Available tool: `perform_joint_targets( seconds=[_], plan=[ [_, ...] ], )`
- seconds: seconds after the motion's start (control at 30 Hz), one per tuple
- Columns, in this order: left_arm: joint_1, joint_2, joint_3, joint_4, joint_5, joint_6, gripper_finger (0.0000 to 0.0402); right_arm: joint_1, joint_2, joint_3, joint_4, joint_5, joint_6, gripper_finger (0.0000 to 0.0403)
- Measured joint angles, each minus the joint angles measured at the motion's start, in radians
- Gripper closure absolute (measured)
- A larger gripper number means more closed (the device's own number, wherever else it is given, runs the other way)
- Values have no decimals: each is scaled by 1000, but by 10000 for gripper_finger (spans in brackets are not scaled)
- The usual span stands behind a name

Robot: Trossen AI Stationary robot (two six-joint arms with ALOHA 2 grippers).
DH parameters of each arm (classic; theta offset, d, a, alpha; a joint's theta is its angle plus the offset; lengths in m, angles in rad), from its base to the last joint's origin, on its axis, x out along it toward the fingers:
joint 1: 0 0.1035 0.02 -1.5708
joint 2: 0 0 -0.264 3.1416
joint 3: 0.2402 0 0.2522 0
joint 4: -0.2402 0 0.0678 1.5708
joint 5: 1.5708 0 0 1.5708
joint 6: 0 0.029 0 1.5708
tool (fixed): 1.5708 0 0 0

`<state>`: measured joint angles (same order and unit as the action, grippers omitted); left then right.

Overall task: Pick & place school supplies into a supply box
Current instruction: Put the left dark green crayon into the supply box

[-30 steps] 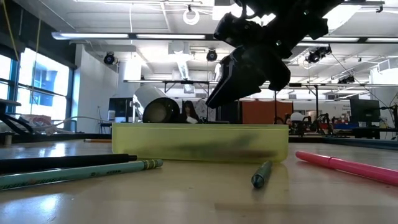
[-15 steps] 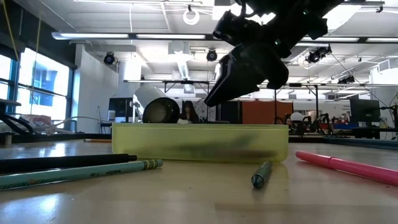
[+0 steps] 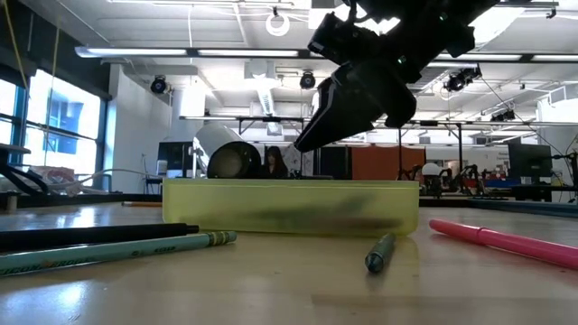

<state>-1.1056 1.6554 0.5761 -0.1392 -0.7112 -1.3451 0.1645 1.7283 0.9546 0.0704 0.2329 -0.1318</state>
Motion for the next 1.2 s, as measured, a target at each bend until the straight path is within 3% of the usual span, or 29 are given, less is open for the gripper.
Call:
perform_joint_targets(
  seconds=[0.13, 0.4, 0.63, 0.83, 1.2],
  plan=[
    [32, 1, -2, 12, -29, 2, 340, 0, 0, 0, 27, 0, -4, 281],
    [153, 1, -3, 33, -44, 92, 359, 0, 0, 0, 52, -23, 0, 281],
    [266, 0, -3, 111, -5, 203, 343, 12, 0, 0, 58, -51, 0, 281],
    [343, 0, -2, 210, 27, 396, 352, 42, 0, 0, 57, -49, -4, 281],
    [407, -78, 87, 195, 85, 657, 371, 79, 0, 0, 55, -49, -7, 281]
  ],
)
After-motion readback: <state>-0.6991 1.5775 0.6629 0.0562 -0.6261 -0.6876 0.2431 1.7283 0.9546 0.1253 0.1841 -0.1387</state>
